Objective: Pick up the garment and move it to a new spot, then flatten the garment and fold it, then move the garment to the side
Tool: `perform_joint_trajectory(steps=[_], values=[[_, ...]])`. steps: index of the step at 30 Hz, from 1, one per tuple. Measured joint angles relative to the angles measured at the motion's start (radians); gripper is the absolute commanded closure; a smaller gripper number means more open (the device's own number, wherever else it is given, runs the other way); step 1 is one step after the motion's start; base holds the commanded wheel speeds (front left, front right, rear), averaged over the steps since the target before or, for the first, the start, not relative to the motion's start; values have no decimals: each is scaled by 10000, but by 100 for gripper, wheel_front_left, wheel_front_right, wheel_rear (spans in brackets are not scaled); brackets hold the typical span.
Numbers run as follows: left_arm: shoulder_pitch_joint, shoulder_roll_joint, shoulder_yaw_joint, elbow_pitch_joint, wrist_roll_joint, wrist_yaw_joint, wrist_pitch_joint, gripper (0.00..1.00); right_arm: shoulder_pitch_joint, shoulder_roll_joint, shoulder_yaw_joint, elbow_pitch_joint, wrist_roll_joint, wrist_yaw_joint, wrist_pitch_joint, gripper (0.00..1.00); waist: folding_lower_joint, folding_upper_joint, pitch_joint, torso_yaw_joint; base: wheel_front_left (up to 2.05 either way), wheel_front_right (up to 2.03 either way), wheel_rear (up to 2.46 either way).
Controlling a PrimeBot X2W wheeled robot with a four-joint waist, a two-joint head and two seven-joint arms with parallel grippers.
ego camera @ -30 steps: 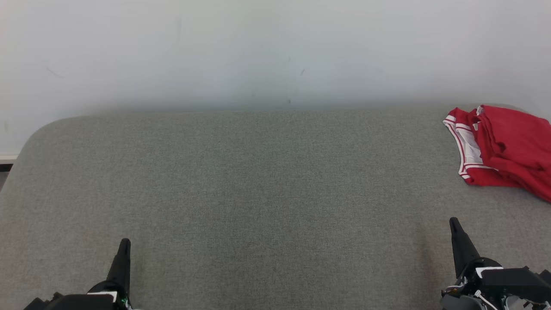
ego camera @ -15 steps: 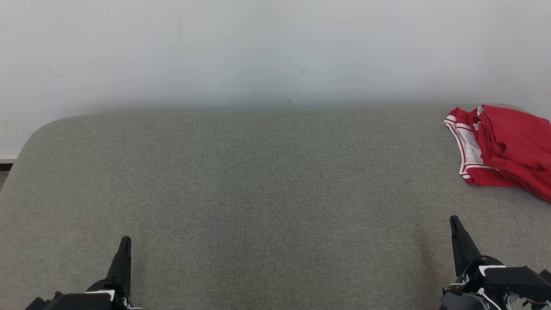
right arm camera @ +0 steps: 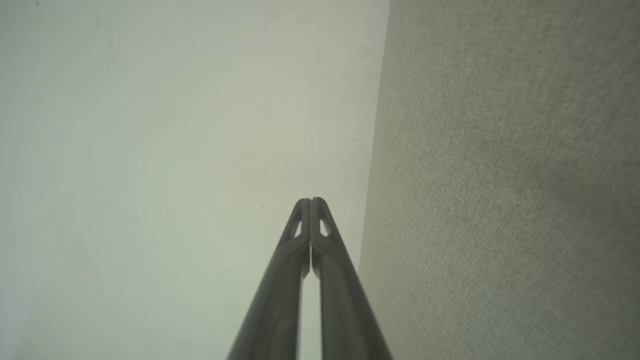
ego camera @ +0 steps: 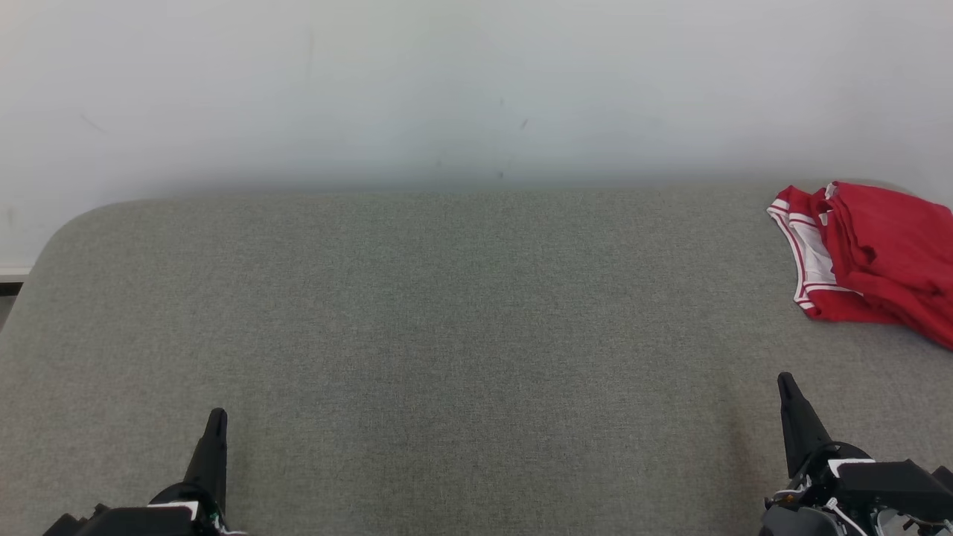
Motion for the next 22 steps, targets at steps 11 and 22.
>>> perform_joint_trajectory(steps=[11,22], values=[[-2,0,0,0,0,0,0,100,-3,12,-13,-2,-12,0,4,100,0,0,0,0,0,0,0],[-4,-2,-2,0,0,0,0,100,-5,19,-29,-2,-13,0,29,100,0,0,0,0,0,0,0]])
